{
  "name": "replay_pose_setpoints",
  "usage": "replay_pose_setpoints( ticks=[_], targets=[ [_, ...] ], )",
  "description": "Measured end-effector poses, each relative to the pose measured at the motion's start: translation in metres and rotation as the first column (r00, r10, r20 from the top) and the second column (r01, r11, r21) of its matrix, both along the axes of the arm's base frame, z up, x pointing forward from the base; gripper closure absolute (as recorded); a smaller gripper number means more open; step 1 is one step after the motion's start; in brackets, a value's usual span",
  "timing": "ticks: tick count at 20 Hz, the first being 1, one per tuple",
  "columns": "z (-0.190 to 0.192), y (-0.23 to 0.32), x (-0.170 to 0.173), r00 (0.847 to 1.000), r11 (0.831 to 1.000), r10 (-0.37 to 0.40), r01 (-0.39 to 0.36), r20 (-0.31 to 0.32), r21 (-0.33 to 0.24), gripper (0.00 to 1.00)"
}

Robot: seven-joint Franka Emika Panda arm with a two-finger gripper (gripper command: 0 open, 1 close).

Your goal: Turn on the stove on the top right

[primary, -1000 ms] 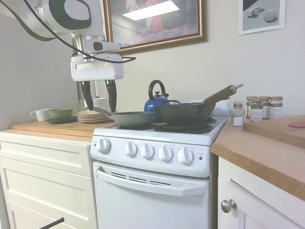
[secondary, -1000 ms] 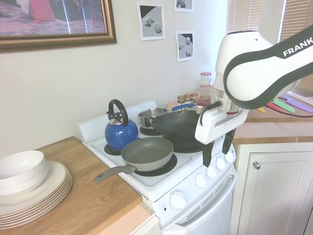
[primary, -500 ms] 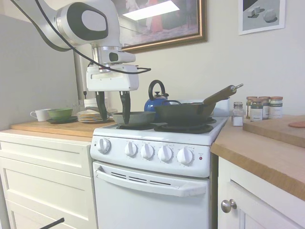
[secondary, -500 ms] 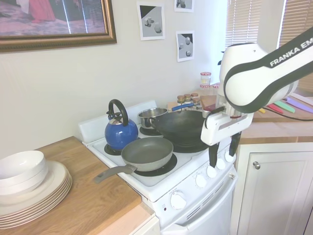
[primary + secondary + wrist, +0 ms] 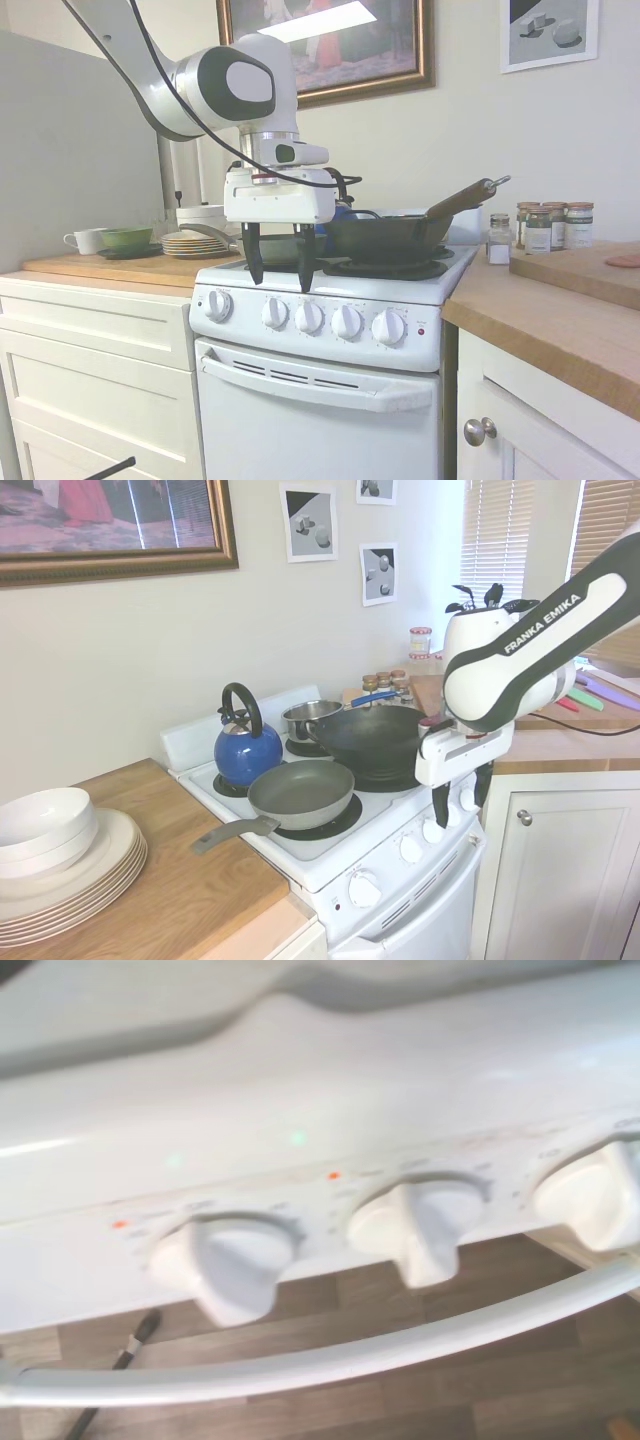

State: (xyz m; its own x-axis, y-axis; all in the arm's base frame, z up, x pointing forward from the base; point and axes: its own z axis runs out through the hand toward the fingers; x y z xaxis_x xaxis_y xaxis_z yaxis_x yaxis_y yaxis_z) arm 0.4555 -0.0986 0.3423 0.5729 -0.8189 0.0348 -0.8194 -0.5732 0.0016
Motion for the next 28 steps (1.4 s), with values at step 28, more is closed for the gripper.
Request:
replay_pose_setpoints(
  ticks=[28],
  targets=[
    [-0.013,-0.037,0.013,0.999,0.999,-0.041,0.041,-0.008,-0.025,1.0]
  ],
)
